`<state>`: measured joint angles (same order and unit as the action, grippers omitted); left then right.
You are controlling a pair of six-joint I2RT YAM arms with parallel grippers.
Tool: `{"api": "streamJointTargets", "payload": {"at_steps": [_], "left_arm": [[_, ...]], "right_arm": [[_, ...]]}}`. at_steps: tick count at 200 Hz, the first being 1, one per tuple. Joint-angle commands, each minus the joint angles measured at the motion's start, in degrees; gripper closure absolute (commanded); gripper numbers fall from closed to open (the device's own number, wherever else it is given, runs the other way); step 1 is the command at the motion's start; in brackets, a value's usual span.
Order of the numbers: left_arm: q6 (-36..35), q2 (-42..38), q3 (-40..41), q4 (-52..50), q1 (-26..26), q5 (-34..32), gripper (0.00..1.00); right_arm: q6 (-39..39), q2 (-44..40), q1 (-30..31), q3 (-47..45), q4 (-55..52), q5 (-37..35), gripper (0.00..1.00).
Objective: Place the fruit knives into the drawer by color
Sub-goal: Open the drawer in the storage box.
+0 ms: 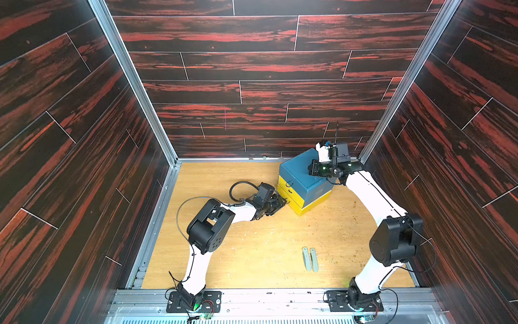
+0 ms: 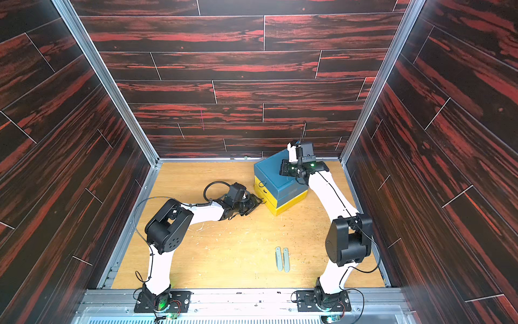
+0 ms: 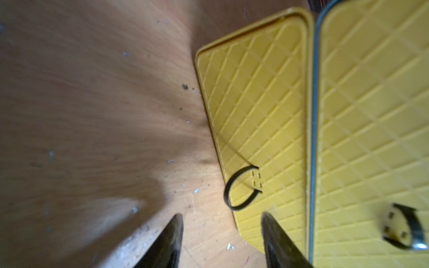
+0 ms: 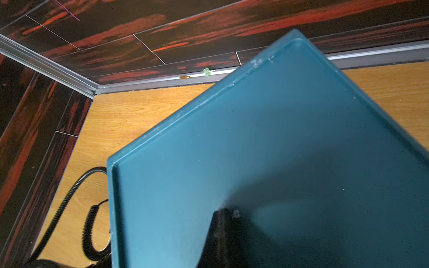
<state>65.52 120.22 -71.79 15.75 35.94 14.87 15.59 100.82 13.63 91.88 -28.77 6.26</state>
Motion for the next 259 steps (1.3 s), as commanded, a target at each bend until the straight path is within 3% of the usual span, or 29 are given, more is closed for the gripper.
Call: {"api": "streamJointTargets", "payload": {"at_steps": [1, 49, 85, 184, 259], "left_arm": [[1.3, 0.7, 1.0, 5.5, -0.1, 0.1, 0.44], [4.9, 3.5, 1.5, 11.8, -0.2, 1.0, 0.49], [5.6, 4.7, 1.2, 12.6, -0.1, 0.9, 0.6], [6.3, 7.1, -1.5, 12.6, -0.2, 1.1, 0.64], [6.9, 7.8, -3.0, 12.2, -0.2, 1.3, 0.89]], "right_arm": [[-0.3, 6.6, -0.5, -5.0, -17.0, -3.6, 1.0], [-0.4, 6.8, -0.5, -4.9, -17.1, -3.5, 1.0], [-0.4, 6.9, -0.5, -5.0, -17.0, -3.5, 1.0], [-0.5, 7.3, -0.4, -5.0, -17.1, -3.3, 1.0], [-0.6, 7.7, -0.3, -4.9, -17.1, -3.2, 1.0]]}}
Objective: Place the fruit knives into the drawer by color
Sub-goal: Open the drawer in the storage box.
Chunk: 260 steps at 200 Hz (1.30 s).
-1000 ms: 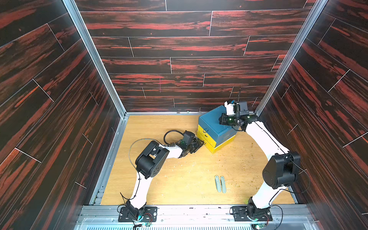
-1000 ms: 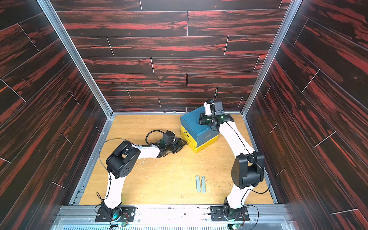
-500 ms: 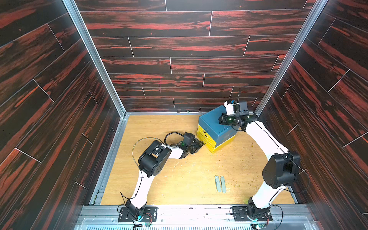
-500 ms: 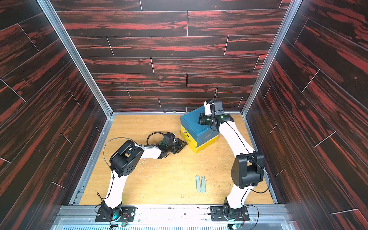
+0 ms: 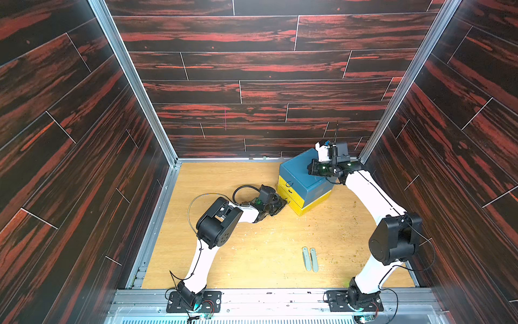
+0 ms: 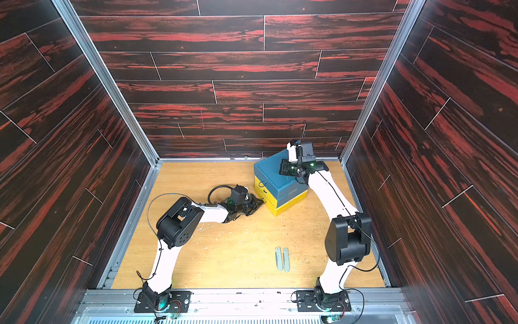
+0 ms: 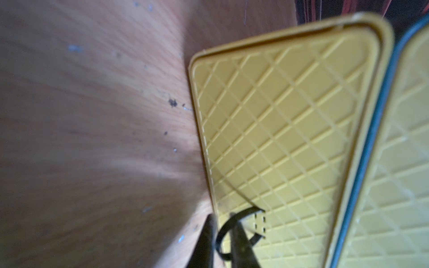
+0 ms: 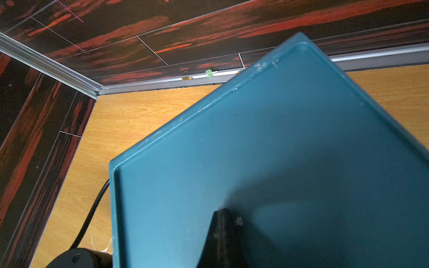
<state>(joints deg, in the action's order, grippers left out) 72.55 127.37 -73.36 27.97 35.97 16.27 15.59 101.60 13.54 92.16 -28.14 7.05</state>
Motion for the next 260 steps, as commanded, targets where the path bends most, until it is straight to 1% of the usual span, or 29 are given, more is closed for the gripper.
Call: {"api": "streamJointTargets", "payload": {"at_steps": [1, 28, 47, 151, 215, 260], "left_arm": [[-0.1, 0.7, -1.4, 0.0, -0.2, -0.1, 0.9], [0.0, 0.0, -1.0, 0.0, -0.2, -0.2, 0.98], [0.0, -1.1, -0.2, -0.2, -0.1, -0.6, 1.0], [-2.2, -10.0, 5.5, -3.3, -0.2, -2.4, 1.0], [-2.7, -15.2, 12.4, -4.9, -0.3, -3.3, 1.0], [-1.4, -18.1, 17.7, -5.3, -0.3, -3.7, 1.0]], "right_arm": [[-0.6, 7.0, -0.2, -5.1, -17.8, -4.0, 1.0], [-0.7, 7.0, -0.1, -5.1, -17.8, -4.1, 1.0], [-0.8, 7.0, -0.2, -5.2, -17.9, -4.4, 1.0], [-0.5, 7.6, -0.3, -5.4, -18.4, -5.5, 1.0], [-0.4, 7.3, -0.2, -5.2, -18.5, -5.4, 1.0], [-0.4, 6.9, -0.2, -5.4, -18.4, -5.0, 1.0]]}}
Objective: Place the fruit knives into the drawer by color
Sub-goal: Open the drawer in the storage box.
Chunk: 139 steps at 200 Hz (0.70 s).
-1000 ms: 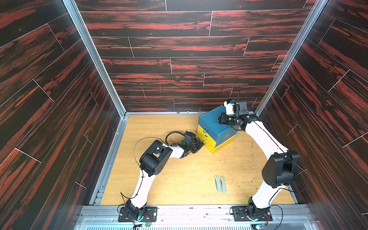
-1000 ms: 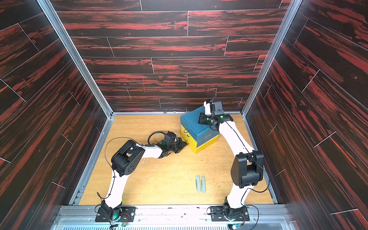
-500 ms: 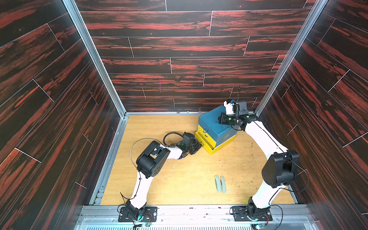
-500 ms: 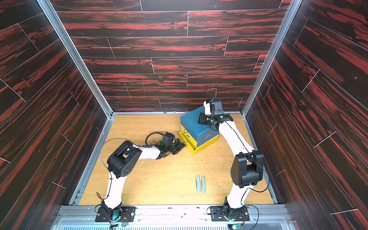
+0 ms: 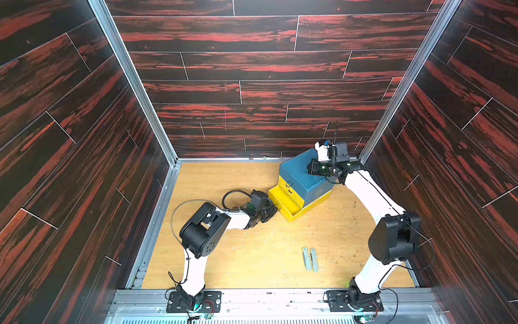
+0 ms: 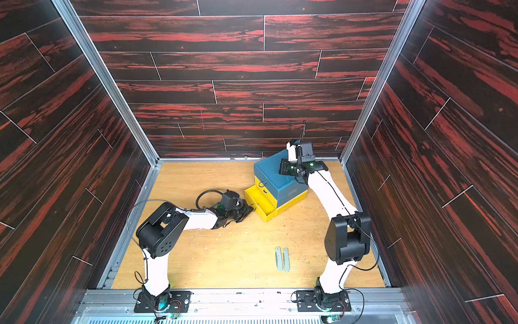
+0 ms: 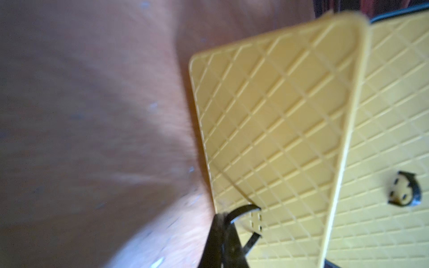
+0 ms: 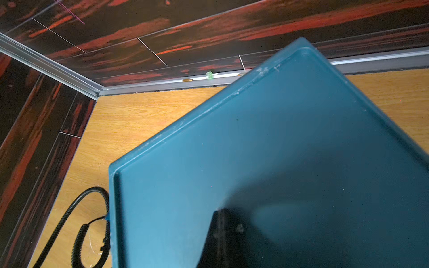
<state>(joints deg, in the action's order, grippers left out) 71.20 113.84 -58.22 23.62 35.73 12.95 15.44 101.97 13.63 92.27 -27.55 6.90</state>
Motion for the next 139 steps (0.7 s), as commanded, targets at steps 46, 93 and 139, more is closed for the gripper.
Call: {"api": "streamJointTargets", "payload": {"at_steps": [46, 93, 139], "left_arm": [[-0.5, -8.5, 7.2, -3.0, -0.2, -2.3, 1.0], [-0.4, -8.6, 7.8, -3.9, -0.2, -2.2, 0.99], [-0.5, -9.4, 7.3, -4.8, -0.2, -2.8, 0.65]], "right_arm": [[-0.2, 6.4, -0.3, -6.0, -18.7, -4.7, 1.0], [-0.1, 6.1, -0.2, -6.1, -18.5, -4.6, 1.0], [-0.2, 6.1, -0.2, -6.1, -18.5, -4.2, 1.0]]}}
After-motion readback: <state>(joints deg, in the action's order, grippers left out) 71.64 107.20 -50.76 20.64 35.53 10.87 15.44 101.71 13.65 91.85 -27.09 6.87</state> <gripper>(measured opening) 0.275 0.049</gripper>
